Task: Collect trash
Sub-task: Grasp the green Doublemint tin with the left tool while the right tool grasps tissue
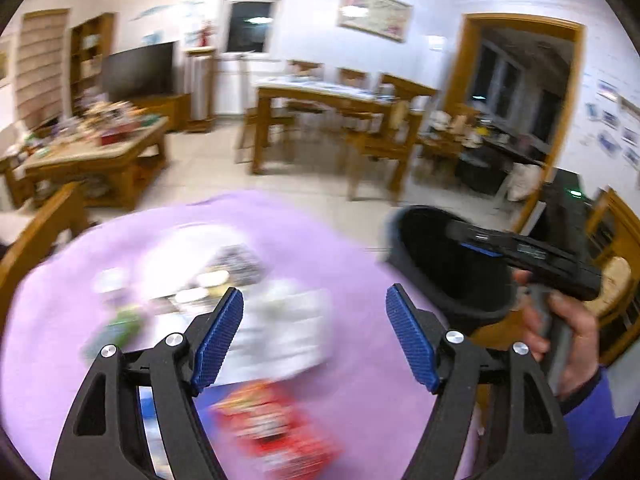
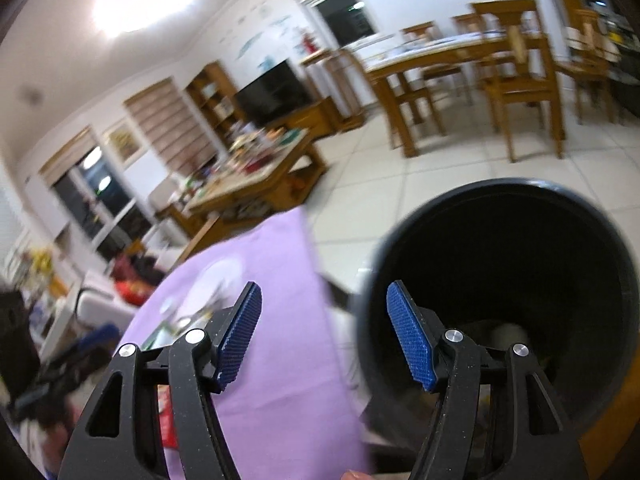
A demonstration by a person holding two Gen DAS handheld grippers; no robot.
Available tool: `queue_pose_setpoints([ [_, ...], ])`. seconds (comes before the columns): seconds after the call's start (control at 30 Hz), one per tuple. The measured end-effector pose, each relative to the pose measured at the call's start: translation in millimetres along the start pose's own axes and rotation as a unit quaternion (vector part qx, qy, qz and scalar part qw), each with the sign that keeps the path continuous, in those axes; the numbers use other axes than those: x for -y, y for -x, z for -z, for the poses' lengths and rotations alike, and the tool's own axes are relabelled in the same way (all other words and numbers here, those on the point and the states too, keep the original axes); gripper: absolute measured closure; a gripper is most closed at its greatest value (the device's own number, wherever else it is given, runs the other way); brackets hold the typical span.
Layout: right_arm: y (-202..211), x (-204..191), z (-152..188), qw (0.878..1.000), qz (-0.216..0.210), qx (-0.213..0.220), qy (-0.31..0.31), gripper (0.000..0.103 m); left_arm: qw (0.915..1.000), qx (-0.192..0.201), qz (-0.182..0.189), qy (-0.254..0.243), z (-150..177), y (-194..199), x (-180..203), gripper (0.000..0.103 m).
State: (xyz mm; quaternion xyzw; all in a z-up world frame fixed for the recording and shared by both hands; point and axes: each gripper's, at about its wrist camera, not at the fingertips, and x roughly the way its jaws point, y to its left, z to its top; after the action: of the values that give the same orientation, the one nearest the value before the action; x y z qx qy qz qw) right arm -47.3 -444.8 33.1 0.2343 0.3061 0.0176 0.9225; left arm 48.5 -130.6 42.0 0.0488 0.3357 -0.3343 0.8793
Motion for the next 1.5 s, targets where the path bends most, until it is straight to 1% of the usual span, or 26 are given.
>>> queue_pose_setpoints([
  [0.07, -23, -31, 5, 0.999, -0.020, -0.032, 0.018, 0.018, 0.9993, -0.023, -0.027, 0.015, 4, 2, -39, 0.029],
  [0.17, -57, -74, 15, 0.996, -0.032, -0.076, 0.044, 0.017, 0.9960, -0.055, -0.065, 0.030, 10, -6, -91, 0.029],
  [0.2, -72, -90, 21, 0.993, -0.032, -0.097, 0.054, 0.017, 0.9951, -0.063, -0.069, 0.032, 12, -9, -103, 0.029],
  [0.27, -91, -110, 30, 0.990, -0.035, -0.124, 0.060, 0.016, 0.9935, -0.089, -0.062, 0.035, 18, -20, -126, 0.030],
  [0.3, -104, -120, 35, 0.988, -0.033, -0.139, 0.063, 0.013, 0.9927, -0.100, -0.056, 0.037, 22, -26, -133, 0.030],
  [0.37, -118, -130, 41, 0.985, -0.024, -0.152, 0.074, 0.012, 0.9913, -0.118, -0.045, 0.038, 26, -38, -144, 0.031],
  [0.5, -143, -158, 53, 0.979, 0.006, -0.177, 0.099, 0.012, 0.9898, -0.132, -0.037, 0.039, 34, -51, -159, 0.031],
  [0.57, -152, -165, 58, 0.977, 0.020, -0.183, 0.109, 0.012, 0.9889, -0.139, -0.034, 0.042, 41, -56, -167, 0.037],
  [0.63, -158, -171, 62, 0.976, 0.028, -0.183, 0.117, 0.012, 0.9888, -0.139, -0.024, 0.048, 42, -60, -172, 0.037],
  [0.67, -165, -176, 60, 0.976, 0.031, -0.180, 0.121, 0.013, 0.9887, -0.140, -0.022, 0.048, 43, -62, -172, 0.038],
  [0.7, -165, -178, 61, 0.976, 0.033, -0.177, 0.125, 0.021, 0.9895, -0.136, -0.022, 0.044, 42, -63, -172, 0.038],
  [0.73, -167, -178, 60, 0.976, 0.027, -0.175, 0.123, 0.027, 0.9897, -0.136, -0.021, 0.042, 41, -65, -172, 0.040],
  [0.8, -167, -179, 60, 0.978, -0.013, -0.183, 0.103, 0.053, 0.9903, -0.131, -0.014, 0.045, 39, -67, -172, 0.047],
  [0.83, -167, -180, 59, 0.978, -0.020, -0.179, 0.103, 0.057, 0.9906, -0.128, -0.012, 0.047, 39, -67, -173, 0.055],
  [0.87, -165, -181, 59, 0.979, -0.022, -0.174, 0.106, 0.065, 0.9909, -0.126, -0.013, 0.046, 39, -68, -172, 0.067],
  [0.9, -162, -184, 59, 0.980, -0.020, -0.167, 0.110, 0.069, 0.9911, -0.124, -0.016, 0.045, 40, -68, -171, 0.070],
  [0.93, -159, -183, 56, 0.980, -0.019, -0.163, 0.111, 0.070, 0.9914, -0.122, -0.020, 0.043, 39, -68, -169, 0.072],
  [0.97, -156, -183, 56, 0.981, -0.023, -0.157, 0.109, 0.073, 0.9918, -0.118, -0.022, 0.043, 40, -67, -169, 0.072],
  [1.07, -140, -177, 55, 0.984, -0.038, -0.142, 0.102, 0.091, 0.9920, -0.111, -0.018, 0.058, 42, -62, -171, 0.072],
  [1.2, -121, -177, 47, 0.985, -0.053, -0.124, 0.108, 0.098, 0.9934, -0.094, -0.018, 0.064, 40, -49, -167, 0.072],
  [1.37, -100, -179, 35, 0.986, -0.062, -0.100, 0.116, 0.099, 0.9948, -0.066, -0.013, 0.076, 32, -32, -166, 0.072],
  [1.5, -77, -181, 22, 0.988, -0.072, -0.072, 0.119, 0.099, 0.9967, -0.038, -0.012, 0.070, 20, -16, -151, 0.072],
])
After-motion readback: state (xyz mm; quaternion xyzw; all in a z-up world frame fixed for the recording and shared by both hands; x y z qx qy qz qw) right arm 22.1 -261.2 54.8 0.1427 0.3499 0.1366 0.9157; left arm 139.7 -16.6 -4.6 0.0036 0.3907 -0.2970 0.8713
